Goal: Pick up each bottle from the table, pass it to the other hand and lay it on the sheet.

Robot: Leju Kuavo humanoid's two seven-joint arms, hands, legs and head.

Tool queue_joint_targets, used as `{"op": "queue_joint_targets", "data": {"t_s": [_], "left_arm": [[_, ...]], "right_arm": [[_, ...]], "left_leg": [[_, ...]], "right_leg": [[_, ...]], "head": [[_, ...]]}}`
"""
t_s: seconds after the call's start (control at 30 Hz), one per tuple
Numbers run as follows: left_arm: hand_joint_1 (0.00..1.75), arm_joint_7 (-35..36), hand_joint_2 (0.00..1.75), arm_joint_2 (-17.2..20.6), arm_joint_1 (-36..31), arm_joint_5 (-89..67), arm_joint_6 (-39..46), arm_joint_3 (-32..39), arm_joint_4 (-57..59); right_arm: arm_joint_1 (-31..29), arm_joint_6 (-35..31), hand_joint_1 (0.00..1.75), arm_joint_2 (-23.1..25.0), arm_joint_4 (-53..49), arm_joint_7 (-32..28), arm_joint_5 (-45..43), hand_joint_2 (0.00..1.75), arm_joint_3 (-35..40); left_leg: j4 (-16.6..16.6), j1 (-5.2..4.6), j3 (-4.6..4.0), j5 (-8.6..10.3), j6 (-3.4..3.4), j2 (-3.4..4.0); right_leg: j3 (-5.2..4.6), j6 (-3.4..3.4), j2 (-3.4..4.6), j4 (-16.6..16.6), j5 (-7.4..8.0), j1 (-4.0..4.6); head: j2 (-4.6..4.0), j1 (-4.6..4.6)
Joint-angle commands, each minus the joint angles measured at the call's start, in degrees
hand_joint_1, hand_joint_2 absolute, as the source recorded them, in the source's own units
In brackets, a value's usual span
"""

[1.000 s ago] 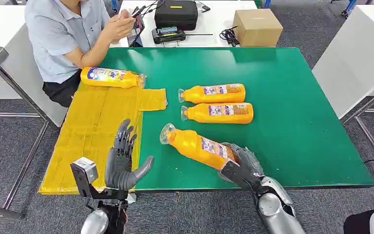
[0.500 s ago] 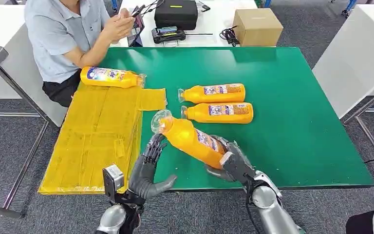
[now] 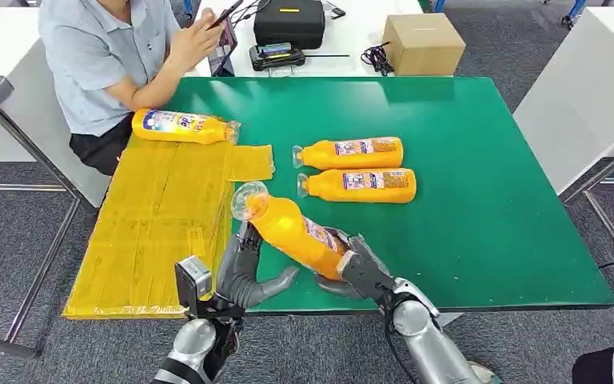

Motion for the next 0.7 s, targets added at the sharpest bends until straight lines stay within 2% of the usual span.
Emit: {"op": "queue_joint_targets", "data": {"t_s": [0.03,0.7], "left_arm": [[0.0,-1.8,1.75,-0.8,-4.1,-1.4,2.6,-3.1,6.1],[0.0,1.1,1.75,-0.8,-5.3,1.7,4.4,-0.4,10.1]], "right_arm": [[-4.1,-0.9,1.75,0.4,4.6,-0.5,1.0,1.75,5.4],[-3.4,0.6,1.75,0.4,-0.9,1.2,-1.0,1.75,8.2]], "left_leg": [[0.0,0.05,0.07,-0.04,-0.08,0.04],[0.1,0.07,0.09,-0.09,-0.14,0.03]], "right_leg": [[0.08,-0.1,0.01,0.0,-0.02,0.06],[0.13,-0.17,-0.03,0.0,-0.08,0.09]], "head": [[0.0,0.02],[0.0,0.0]]}}
